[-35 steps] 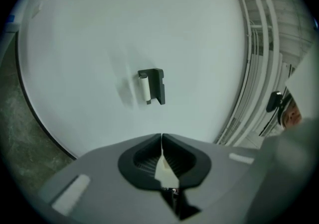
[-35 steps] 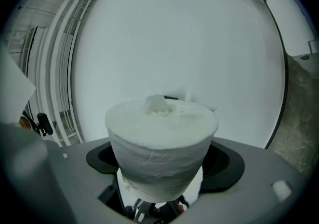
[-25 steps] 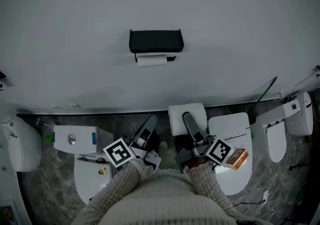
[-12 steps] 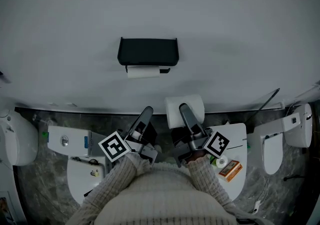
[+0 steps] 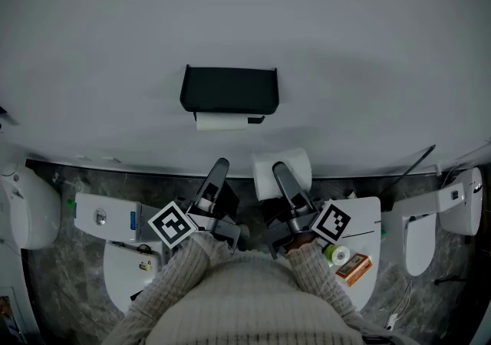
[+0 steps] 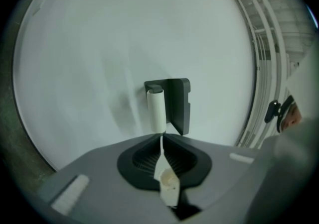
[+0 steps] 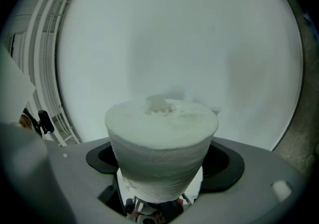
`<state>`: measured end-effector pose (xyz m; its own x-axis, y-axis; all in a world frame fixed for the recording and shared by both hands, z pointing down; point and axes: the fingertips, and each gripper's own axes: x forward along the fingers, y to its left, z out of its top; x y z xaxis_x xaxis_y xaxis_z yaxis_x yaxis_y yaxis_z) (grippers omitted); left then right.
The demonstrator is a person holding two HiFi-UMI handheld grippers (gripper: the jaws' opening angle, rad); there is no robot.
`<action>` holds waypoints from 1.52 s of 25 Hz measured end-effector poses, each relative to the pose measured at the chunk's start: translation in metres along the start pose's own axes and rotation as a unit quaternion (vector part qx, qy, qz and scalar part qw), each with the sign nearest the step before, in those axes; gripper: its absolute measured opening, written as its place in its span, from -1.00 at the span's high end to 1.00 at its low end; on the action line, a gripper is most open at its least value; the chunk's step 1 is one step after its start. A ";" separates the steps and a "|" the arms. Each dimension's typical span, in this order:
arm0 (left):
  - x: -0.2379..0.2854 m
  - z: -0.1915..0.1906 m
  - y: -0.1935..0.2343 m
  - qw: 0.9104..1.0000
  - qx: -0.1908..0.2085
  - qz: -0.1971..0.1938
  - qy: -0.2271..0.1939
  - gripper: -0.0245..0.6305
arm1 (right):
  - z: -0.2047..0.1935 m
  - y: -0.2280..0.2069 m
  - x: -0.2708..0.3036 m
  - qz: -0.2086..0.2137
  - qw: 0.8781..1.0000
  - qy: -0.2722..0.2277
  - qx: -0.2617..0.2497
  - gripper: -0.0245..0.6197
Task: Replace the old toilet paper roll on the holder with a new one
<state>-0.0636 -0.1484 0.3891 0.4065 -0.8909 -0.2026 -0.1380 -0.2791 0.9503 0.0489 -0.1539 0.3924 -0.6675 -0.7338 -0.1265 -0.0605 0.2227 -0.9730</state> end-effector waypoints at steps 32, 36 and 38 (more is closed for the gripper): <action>0.054 0.051 0.012 0.999 0.018 -0.005 -0.033 0.12 | -0.006 -0.009 0.035 -0.011 1.000 0.012 0.011 -0.46; 0.062 0.057 0.009 0.999 0.011 -0.010 -0.052 0.12 | -0.003 -0.010 0.040 -0.011 1.000 0.015 0.009 -0.46; 0.065 0.058 0.009 0.998 0.005 -0.011 -0.057 0.12 | -0.001 -0.012 0.041 -0.014 1.000 0.012 0.009 -0.47</action>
<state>-0.0910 -0.2297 0.3711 0.3048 -0.9191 -0.2497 -0.1393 -0.3023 0.9430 0.0215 -0.1863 0.3985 -0.6829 -0.7243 -0.0953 -0.0661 0.1912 -0.9793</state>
